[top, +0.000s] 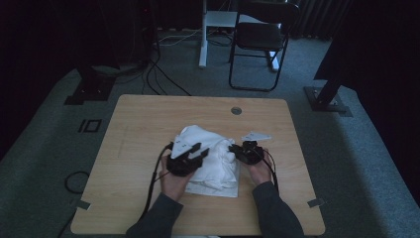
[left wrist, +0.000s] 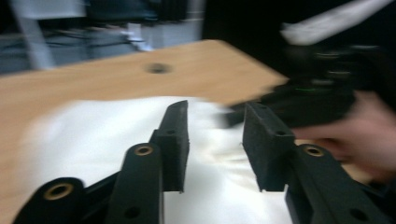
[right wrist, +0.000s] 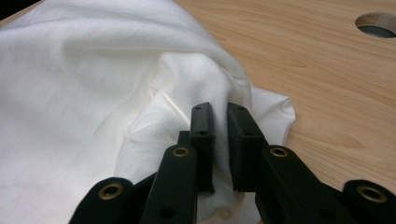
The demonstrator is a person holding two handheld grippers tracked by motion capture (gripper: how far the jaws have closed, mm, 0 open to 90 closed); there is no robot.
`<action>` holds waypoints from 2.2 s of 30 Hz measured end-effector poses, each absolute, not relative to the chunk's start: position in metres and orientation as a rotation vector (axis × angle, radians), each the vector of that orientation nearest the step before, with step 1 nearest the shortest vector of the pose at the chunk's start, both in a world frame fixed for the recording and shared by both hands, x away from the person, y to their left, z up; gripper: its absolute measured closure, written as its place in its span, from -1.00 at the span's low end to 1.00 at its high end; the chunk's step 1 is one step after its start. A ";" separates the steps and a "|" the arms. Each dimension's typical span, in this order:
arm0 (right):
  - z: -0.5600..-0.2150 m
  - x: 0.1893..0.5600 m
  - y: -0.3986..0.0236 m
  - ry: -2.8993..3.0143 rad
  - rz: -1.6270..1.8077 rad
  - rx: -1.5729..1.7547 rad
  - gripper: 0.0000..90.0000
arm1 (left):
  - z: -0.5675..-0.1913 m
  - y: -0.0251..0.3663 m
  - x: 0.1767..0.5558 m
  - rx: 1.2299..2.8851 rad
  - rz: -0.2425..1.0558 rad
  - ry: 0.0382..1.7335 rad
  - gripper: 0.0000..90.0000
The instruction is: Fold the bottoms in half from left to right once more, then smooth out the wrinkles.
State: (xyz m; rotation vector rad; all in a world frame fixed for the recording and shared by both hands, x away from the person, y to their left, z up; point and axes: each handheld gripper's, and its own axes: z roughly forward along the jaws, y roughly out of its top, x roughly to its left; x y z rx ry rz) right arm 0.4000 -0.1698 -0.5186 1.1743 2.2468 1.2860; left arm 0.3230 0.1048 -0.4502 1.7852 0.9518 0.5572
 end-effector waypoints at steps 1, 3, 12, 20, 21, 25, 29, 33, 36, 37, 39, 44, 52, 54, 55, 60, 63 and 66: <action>-0.519 0.400 -0.170 2.248 1.284 1.175 0.80 | -0.450 0.105 0.323 1.785 0.557 0.952 0.46; -0.519 0.401 -0.170 2.249 1.282 1.176 0.80 | -0.463 0.125 0.334 1.812 0.545 1.045 0.48; -0.521 0.400 -0.170 2.262 1.257 1.160 0.79 | -0.515 0.124 0.345 1.912 0.498 1.119 0.52; -0.522 0.394 -0.178 2.277 1.228 1.137 0.81 | -0.536 0.115 0.343 1.964 0.616 1.104 0.56; -0.522 0.393 -0.180 2.278 1.228 1.132 0.81 | -0.537 0.115 0.342 1.957 0.624 1.106 0.57; -0.520 0.388 -0.188 2.274 1.222 1.133 0.72 | -0.539 0.113 0.340 1.951 0.656 1.103 0.58; -0.509 0.383 -0.195 2.218 1.270 1.132 0.40 | -0.540 0.113 0.341 1.943 0.656 1.114 0.58; -0.493 0.383 -0.190 2.179 1.388 1.085 0.14 | -0.541 0.112 0.340 1.933 0.672 1.122 0.58; -0.489 0.388 -0.176 2.198 1.385 1.059 0.08 | -0.542 0.112 0.339 1.916 0.672 1.130 0.59; -0.489 0.390 -0.171 2.212 1.367 1.053 0.07 | -0.542 0.113 0.339 1.915 0.671 1.129 0.59; -0.494 0.394 -0.162 2.242 1.319 1.047 0.07 | -0.543 0.113 0.339 1.913 0.671 1.130 0.59; -0.507 0.398 -0.153 2.299 1.255 1.082 0.55 | -0.543 0.112 0.339 1.913 0.674 1.138 0.61; -0.501 0.379 -0.178 2.287 1.232 1.047 0.81 | -0.543 0.111 0.338 1.929 0.681 1.139 0.67; -0.501 0.376 -0.183 2.288 1.238 1.046 0.81 | -0.543 0.111 0.338 1.930 0.676 1.137 0.69; -0.502 0.371 -0.193 2.272 1.229 1.056 0.84 | -0.543 0.111 0.338 1.930 0.674 1.138 0.69; -0.508 0.366 -0.222 2.226 1.215 1.147 0.94 | -0.544 0.112 0.338 1.918 0.673 1.143 0.69; -0.509 0.360 -0.230 2.209 1.196 1.166 0.85 | -0.544 0.108 0.336 1.917 0.701 1.156 0.69; -0.499 0.354 -0.232 2.089 1.190 1.217 0.44 | -0.544 0.106 0.335 1.892 0.712 1.198 0.69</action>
